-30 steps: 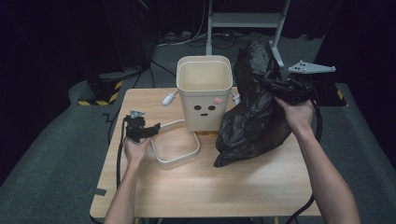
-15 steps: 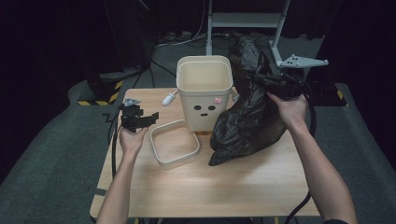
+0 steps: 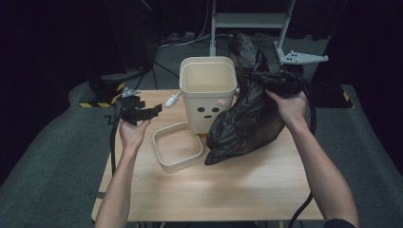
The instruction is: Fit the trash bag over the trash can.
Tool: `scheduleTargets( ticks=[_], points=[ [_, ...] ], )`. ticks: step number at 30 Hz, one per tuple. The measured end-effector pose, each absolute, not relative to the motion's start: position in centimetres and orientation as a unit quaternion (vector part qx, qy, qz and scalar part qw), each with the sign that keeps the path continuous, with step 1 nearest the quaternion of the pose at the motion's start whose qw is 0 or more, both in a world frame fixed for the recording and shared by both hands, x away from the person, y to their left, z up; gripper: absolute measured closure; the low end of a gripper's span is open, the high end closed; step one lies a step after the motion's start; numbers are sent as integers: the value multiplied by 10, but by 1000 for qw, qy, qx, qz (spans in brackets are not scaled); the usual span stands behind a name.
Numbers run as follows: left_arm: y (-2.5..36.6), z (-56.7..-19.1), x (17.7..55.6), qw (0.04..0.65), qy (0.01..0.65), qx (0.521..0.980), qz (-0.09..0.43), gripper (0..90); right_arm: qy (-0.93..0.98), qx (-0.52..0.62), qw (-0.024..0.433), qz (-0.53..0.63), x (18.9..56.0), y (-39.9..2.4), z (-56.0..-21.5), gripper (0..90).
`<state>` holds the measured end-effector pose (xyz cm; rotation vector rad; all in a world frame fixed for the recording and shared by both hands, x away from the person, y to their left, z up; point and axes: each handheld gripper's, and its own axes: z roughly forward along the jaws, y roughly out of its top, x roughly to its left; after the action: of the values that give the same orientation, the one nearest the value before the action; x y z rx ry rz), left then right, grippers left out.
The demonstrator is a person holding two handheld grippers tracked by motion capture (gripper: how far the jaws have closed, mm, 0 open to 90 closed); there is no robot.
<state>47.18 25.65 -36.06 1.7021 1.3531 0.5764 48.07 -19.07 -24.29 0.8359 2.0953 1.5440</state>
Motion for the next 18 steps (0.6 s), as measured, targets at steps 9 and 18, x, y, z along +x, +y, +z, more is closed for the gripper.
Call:
scheduleTargets(
  ticks=[9, 18],
  points=[
    [248, -338, 479, 447, 531, 684, 224, 248, 749, 293, 191, 562, 483, -185, -241, 896],
    [240, -309, 484, 462, 516, 685, 226, 254, 755, 287, 180, 562, 487, -173, -248, 896]
  ],
)
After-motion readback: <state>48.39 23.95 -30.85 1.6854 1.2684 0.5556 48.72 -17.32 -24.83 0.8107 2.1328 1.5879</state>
